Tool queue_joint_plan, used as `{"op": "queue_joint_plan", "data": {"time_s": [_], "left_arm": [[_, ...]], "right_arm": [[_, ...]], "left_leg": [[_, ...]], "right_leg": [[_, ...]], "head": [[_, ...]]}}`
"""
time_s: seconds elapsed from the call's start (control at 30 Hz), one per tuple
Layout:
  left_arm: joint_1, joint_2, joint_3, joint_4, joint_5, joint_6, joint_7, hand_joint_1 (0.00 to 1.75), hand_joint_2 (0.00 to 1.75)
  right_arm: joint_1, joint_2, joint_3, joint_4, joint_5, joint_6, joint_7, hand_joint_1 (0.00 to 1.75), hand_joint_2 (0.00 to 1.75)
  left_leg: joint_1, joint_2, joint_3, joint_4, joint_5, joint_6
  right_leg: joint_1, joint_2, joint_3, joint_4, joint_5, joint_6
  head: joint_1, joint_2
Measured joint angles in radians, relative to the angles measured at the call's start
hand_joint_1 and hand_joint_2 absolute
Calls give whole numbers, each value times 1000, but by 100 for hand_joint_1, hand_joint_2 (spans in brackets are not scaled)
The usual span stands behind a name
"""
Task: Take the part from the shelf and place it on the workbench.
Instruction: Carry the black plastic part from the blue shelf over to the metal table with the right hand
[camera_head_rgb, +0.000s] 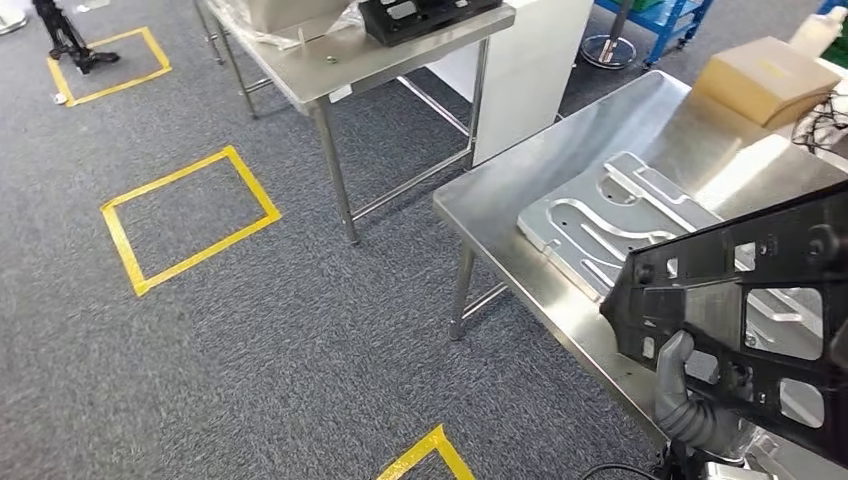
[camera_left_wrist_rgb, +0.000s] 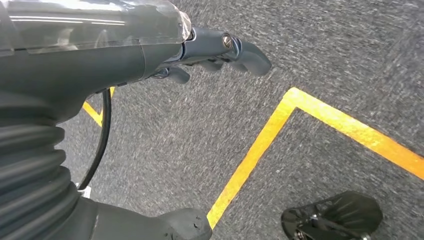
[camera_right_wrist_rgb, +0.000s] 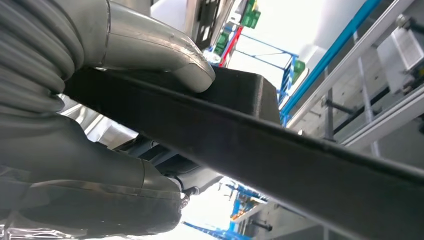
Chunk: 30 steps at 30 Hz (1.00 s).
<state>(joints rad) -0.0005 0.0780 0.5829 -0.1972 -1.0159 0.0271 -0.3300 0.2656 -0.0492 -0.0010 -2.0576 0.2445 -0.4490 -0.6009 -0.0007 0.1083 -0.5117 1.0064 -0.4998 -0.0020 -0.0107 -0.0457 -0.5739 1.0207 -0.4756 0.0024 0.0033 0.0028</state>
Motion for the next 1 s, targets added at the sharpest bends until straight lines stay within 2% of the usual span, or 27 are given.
{"op": "queue_joint_plan", "data": {"time_s": [0.07, 0.13, 0.17, 0.2, 0.23, 0.27, 0.3, 0.37, 0.43, 0.5, 0.53, 0.57, 0.63, 0.67, 0.7, 0.73, 0.77, 0.8, 0.87, 0.9, 0.93, 0.97, 1.0], "left_arm": [[-1, 0, 0, 0, 0, 0, 0, 0, 175], [0, -1, 0, 0, 0, 0, -1, 0, 175], [2, -1, 0, 0, 0, 0, -1, 0, 175], [5, -1, 0, 0, 0, 0, -1, 0, 175], [7, -1, 0, 0, 0, 0, -1, 0, 175], [8, -1, 0, 0, 0, 0, 0, 0, 175], [9, -2, 0, 0, 0, 0, 0, 0, 175], [8, -2, 0, 0, 0, 0, -1, 0, 175], [8, -2, 0, 0, -1, 2, -1, 0, 175], [7, -2, 0, 0, -1, 4, 0, 0, 175], [6, -2, 1, 0, -1, 6, 1, 0, 175], [4, -3, 1, 0, -1, 8, 1, 0, 175], [4, -3, 4, 0, -1, 12, 3, 0, 175], [5, -3, 6, 0, -1, 13, 4, 0, 175], [6, -4, 9, 0, -1, 13, 5, 0, 175], [6, -4, 12, 0, -1, 13, 7, 0, 175], [6, -4, 14, 0, -2, 13, 7, 0, 175], [4, -4, 16, 0, -3, 13, 8, 0, 175], [1, -5, 17, 0, -7, 12, 8, 0, 175], [1, -5, 18, 0, -8, 12, 8, 0, 175], [0, -5, 18, 0, -10, 11, 8, 0, 175], [-1, -6, 18, 0, -10, 10, 8, 0, 175], [-2, -6, 18, 0, -11, 9, 8, 0, 175]], "right_arm": [[-2, 0, 0, 0, 0, 0, 0, 175, 175], [-4, 0, 0, 0, 1, 0, 0, 175, 175], [-5, 0, 0, 0, 1, 0, 1, 175, 175], [-5, 0, 0, 0, 1, 0, 1, 175, 175], [-5, 0, 0, 1, 1, 0, 1, 175, 175], [-5, 0, 0, 1, 1, 0, 1, 175, 175], [-5, 0, 0, 2, 1, 0, 1, 175, 175], [-6, 0, 0, 3, 2, -1, 2, 175, 175], [-7, 0, 0, 3, 2, -5, 3, 175, 175], [-7, 0, 0, 3, 3, -10, 5, 175, 175], [-5, 0, 0, 3, 3, -12, 7, 175, 175], [-5, 0, 0, 4, 3, -13, 8, 175, 175], [-8, -1, 1, 6, 2, -14, 11, 175, 175], [-9, -1, 1, 8, 2, -14, 12, 175, 175], [-10, 0, 2, 11, 2, -14, 12, 175, 175], [-10, 0, 2, 13, 2, -14, 12, 175, 175], [-9, 0, 2, 15, 2, -14, 12, 175, 175], [-10, 0, 2, 16, 3, -14, 11, 175, 175], [-11, 0, 2, 17, 5, -14, 11, 175, 175], [-12, 0, 2, 17, 6, -15, 11, 175, 175], [-13, 0, 2, 17, 8, -17, 10, 175, 175], [-13, 0, 2, 17, 10, -18, 10, 175, 175], [-13, 0, 2, 17, 11, -20, 10, 175, 175]], "left_leg": [[5, -28, -12, 36, -31, -10], [10, -78, -58, 145, -96, -16], [10, -90, -89, 212, -126, -18], [11, -96, -113, 265, -144, -19], [11, -99, -125, 288, -142, -19], [11, -101, -120, 273, -121, -18], [12, -106, -98, 224, -86, -16], [15, -147, -42, 89, -21, -10], [14, -178, -17, 21, -2, -4], [13, -163, -14, 11, 1, 6], [14, -151, -11, 5, 6, 13], [16, -138, -9, -1, 12, 21], [15, -113, -10, -8, 19, 31], [14, -100, -11, -8, 19, 34], [12, -87, -12, -8, 19, 34], [12, -74, -12, -8, 18, 34], [12, -61, -11, -7, 17, 33], [12, -50, -9, -6, 14, 30], [10, -31, -5, 0, 6, 20], [7, -22, -3, 3, 1, 14], [4, -13, -1, 5, -3, 8], [2, -3, 1, 6, -5, 3], [3, 7, 4, 4, -6, -2]], "right_leg": [[-4, 20, -2, -5, 6, -14], [-5, 39, -4, -7, 10, -23], [-3, 50, -6, -6, 11, -26], [-3, 62, -6, -5, 11, -27], [-2, 75, -7, -4, 11, -27], [-2, 88, -7, -2, 11, -27], [-2, 102, -6, 1, 11, -27], [-1, 126, -9, 6, 10, -22], [-2, 147, -16, 10, 13, -10], [-5, 167, -23, 8, 19, 5], [-5, 161, -28, 13, 16, 11], [-3, 143, -38, 33, 2, 15], [-1, 86, -83, 127, -56, 20], [-3, 68, -114, 193, -87, 23], [-5, 60, -140, 248, -106, 26], [-8, 55, -152, 275, -108, 30], [-12, 50, -146, 266, -91, 33], [-14, 42, -120, 219, -61, 35], [-13, -2, -49, 85, -5, 33], [-9, -19, -25, 38, 8, 28], [-5, -29, -15, 14, 11, 22], [0, -25, -16, 10, 8, 16], [-1, -11, -19, 9, 11, 9]], "head": [[-2, 0], [-5, 0], [-5, 0], [-5, 0], [-5, 0], [-5, 0], [-5, 0], [-5, 0], [-4, 0], [-5, 0], [-4, 0], [-1, 0], [7, 0], [11, 0], [12, 0], [11, 0], [12, 0], [12, 0], [12, 0], [12, 0], [11, 0], [9, 0], [8, 0]]}}
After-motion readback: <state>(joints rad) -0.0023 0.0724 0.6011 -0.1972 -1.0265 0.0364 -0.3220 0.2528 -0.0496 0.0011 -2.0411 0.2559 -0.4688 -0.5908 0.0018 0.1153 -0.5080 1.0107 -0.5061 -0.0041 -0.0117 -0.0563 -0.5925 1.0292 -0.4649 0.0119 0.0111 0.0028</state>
